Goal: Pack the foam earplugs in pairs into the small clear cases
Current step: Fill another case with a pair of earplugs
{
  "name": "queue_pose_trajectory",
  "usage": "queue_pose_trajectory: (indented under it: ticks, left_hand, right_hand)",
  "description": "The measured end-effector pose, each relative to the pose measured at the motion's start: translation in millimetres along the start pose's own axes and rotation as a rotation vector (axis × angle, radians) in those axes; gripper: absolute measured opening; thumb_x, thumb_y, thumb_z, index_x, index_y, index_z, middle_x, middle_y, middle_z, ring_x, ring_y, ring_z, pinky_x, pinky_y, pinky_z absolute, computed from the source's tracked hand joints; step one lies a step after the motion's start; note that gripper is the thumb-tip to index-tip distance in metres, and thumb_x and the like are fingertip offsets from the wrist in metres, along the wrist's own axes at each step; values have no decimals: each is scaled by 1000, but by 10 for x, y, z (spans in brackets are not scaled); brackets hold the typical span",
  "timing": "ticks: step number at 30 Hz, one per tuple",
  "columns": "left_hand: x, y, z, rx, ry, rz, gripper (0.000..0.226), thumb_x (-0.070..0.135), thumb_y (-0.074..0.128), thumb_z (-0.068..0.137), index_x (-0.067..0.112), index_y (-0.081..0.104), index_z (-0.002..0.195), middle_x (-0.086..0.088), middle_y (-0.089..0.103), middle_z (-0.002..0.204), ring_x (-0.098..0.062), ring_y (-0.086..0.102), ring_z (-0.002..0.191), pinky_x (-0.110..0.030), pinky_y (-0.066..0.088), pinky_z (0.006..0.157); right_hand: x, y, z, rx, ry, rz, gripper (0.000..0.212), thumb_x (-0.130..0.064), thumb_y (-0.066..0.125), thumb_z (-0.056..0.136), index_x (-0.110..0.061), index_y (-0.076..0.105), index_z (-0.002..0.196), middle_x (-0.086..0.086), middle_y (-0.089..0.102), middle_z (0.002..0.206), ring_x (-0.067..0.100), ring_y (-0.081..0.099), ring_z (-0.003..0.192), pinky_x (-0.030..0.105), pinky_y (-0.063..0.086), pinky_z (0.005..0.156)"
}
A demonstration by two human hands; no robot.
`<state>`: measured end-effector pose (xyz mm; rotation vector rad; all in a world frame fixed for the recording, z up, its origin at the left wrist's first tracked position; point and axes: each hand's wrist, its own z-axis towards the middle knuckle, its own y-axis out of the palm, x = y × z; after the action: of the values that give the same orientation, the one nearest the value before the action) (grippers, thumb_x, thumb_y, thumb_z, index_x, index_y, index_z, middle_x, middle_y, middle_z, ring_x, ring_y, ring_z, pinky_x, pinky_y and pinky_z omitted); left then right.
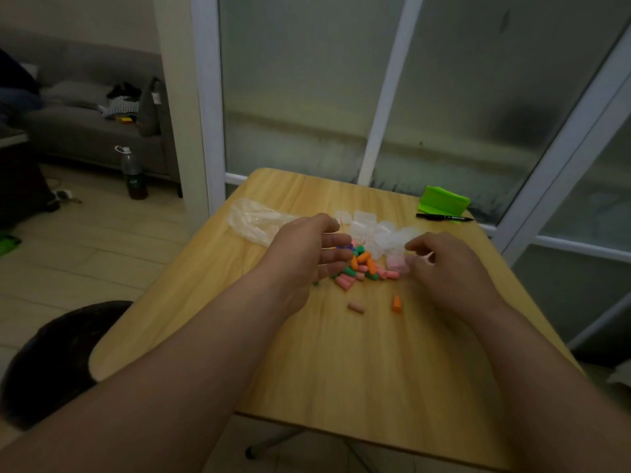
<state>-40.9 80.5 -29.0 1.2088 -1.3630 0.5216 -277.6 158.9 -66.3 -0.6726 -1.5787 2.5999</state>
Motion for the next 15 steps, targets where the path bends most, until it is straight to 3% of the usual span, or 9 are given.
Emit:
queue_pose_trajectory:
  ticks: [3,5,8,10,15]
  left_hand:
    - [1,0,-10,-2,5,3,18,18,55,103,7,64,114,-12,75,102,-22,70,80,-34,62,77]
    - [-8,11,-15,-10,8,1,19,18,55,103,6,64,115,-15,75,106,-24,70,82,-37,62,81]
    - [-30,51,-13,-27,16,-26,23,17,55,103,2,64,119,-19,76,112,-27,73,85,-38,64,81]
    - [-49,104,-3,-41,5,-57,25,16,55,102,1,64,120,-19,77,110,-27,74,82,-37,64,74]
    - [-110,279,27,-64,-25,-85,20,18,57,100,5,65,113,-13,78,101,-26,75,82,-40,61,80]
  right_hand:
    - [205,-133,52,145,88,47,24,-19,64,102,-22,73,123,-1,70,118,18,62,105,35,48,86]
    - [425,-170,59,187,157,56,30,-13,61,101,-19,73,128,4,72,127,26,65,112,42,53,96]
    - [658,-136,16,109,271,57,39,-13,58,101,-23,67,138,7,67,140,32,59,128,53,50,109]
    - [704,-90,-17,36,308,17,45,-16,58,101,-27,61,145,6,61,149,34,53,138,55,46,115]
    - [653,-27,-37,-125,283,-69,52,-22,53,105,-30,49,156,3,51,160,33,43,148,54,37,120]
